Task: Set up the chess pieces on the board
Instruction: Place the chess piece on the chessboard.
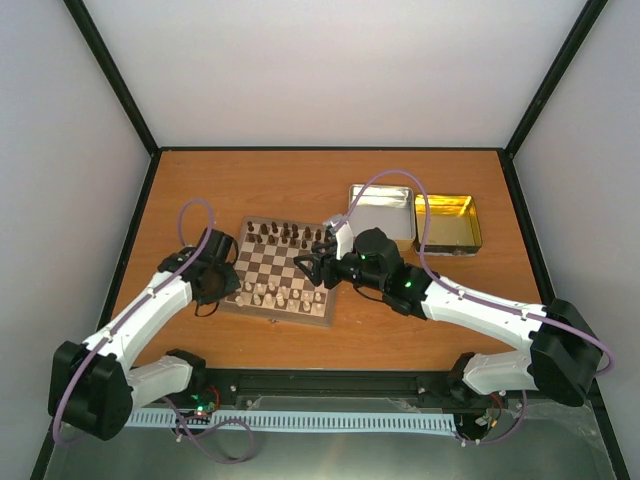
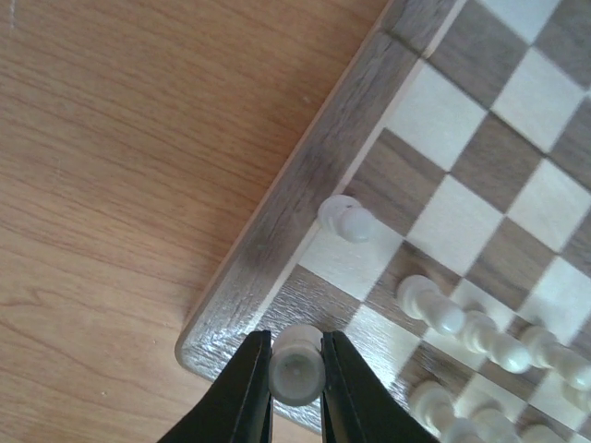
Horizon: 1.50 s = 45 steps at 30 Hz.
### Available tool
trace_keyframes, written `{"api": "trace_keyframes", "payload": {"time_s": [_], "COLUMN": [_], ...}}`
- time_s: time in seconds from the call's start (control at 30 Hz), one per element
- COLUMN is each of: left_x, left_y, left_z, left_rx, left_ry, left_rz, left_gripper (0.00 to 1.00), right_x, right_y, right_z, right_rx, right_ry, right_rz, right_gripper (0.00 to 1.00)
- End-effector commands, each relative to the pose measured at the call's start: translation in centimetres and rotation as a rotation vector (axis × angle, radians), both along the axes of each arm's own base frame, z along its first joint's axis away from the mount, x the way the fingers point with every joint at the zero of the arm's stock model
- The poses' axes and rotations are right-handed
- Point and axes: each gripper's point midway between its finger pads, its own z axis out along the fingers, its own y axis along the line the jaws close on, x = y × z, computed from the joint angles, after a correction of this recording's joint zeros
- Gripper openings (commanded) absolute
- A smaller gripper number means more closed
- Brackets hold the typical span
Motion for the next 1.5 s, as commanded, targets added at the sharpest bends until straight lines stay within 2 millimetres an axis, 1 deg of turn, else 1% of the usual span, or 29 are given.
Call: {"api": "trace_keyframes", "payload": {"time_s": [0.0,0.17,0.3,0.43,0.57,0.67,0.83,0.93,1.2,1.47], "left_x": [1.2,1.2,1.3,1.2,1.0,0.6,0.0,-0.3,-0.3,-0.2], "left_y": [0.3,-0.2,-0.7,-0.4,-0.5,0.0,-0.1,-0.2,-0.5,-0.7], "left_z": [-0.8,-2.1,-3.3,-4.2,-4.3,-3.9,-3.4,-3.3,-3.6,-3.4], "left_rx": [0.020,0.005,-0.013,0.010,0.008,0.023,0.006,-0.001,-0.011,-0.018], "left_ry": [-0.064,-0.049,-0.039,-0.018,-0.008,-0.004,0.009,0.018,0.029,0.027], "left_rz": [0.059,0.040,0.017,0.022,0.016,0.027,0.036,0.040,0.024,0.017], "left_gripper": [0.01,0.01,0.04,0.06,0.09,0.10,0.03,0.02,0.05,0.13], "right_x": [0.3,0.4,0.6,0.6,0.7,0.8,0.9,1.0,0.9,1.0], "right_y": [-0.8,-0.9,-1.0,-0.8,-0.7,-0.7,-0.7,-0.6,-0.6,-0.6], "right_z": [0.1,-0.1,-0.1,-0.4,-0.7,-0.7,-1.0,-1.1,-1.3,-1.7], "right_rx": [-0.002,-0.008,-0.008,-0.010,-0.015,-0.015,-0.014,-0.016,-0.017,-0.019], "right_ry": [-0.011,-0.011,-0.010,-0.003,0.005,0.004,0.011,0.015,0.017,0.024], "right_rz": [-0.035,-0.041,-0.050,-0.044,-0.043,-0.048,-0.050,-0.051,-0.048,-0.050], "right_gripper": [0.64,0.64,0.64,0.64,0.64,0.64,0.64,0.64,0.64,0.64]}}
